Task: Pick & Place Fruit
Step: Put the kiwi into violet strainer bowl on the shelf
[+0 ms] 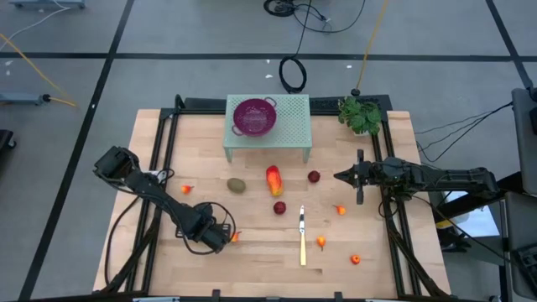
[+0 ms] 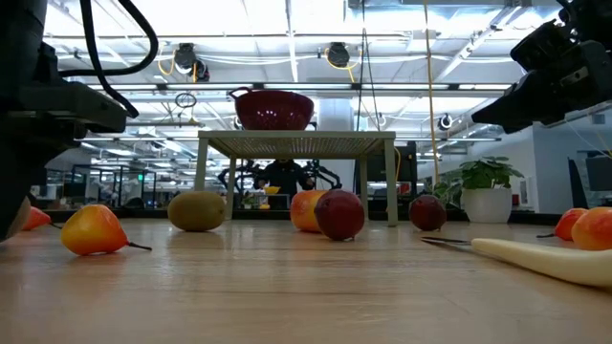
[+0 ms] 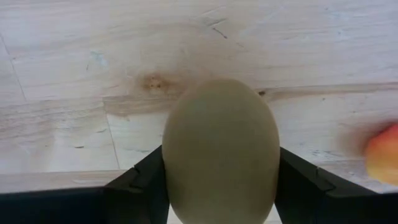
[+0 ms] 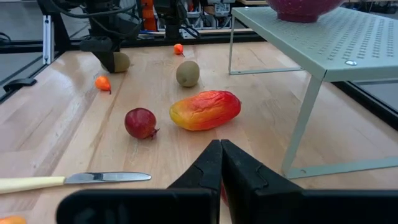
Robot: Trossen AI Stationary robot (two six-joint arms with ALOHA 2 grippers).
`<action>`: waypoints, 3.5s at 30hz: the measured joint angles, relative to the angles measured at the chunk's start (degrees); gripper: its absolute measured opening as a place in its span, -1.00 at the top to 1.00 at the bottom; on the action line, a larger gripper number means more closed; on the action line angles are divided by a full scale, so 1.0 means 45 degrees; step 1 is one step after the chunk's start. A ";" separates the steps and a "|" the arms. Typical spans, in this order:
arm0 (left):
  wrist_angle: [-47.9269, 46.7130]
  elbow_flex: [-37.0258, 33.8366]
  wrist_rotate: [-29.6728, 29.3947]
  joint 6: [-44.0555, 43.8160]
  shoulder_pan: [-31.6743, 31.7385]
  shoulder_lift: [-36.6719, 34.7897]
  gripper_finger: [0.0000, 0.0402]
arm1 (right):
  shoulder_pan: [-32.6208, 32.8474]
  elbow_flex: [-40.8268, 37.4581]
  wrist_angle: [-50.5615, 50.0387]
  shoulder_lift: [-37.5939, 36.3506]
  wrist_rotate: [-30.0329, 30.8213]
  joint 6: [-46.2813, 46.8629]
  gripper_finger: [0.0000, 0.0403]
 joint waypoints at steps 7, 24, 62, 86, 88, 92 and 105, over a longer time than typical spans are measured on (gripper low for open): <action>-0.0055 0.0000 -0.0570 0.0648 -0.0038 -0.0012 -0.10 | -0.0005 0.0000 0.0002 -0.0002 0.0000 -0.0010 0.98; 0.1447 -0.0005 -0.7749 0.4082 -0.1058 -0.0121 -0.11 | -0.0004 0.0001 -0.0002 0.0002 0.0000 -0.0015 0.98; 0.9905 0.0005 -1.4276 0.4614 -0.1591 -0.0131 -0.04 | -0.0003 0.0000 -0.0002 -0.0001 0.0002 -0.0019 0.98; 1.5572 0.0005 -0.2688 1.1915 0.3389 -0.0131 -0.03 | -0.0002 0.0000 -0.0002 -0.0002 0.0000 -0.0019 0.98; 1.5972 0.0005 -0.2253 1.2694 0.3628 -0.0131 -0.05 | -0.0004 0.0000 -0.0002 0.0002 0.0000 -0.0019 0.98; 1.7132 0.0005 -0.1951 1.4197 0.3941 -0.0131 -0.09 | -0.0004 0.0000 -0.0003 0.0002 0.0000 -0.0019 0.98; 2.2374 0.0005 -0.1556 1.7914 0.4061 -0.0131 -0.10 | -0.0001 0.0003 -0.0007 0.0002 0.0000 -0.0024 0.98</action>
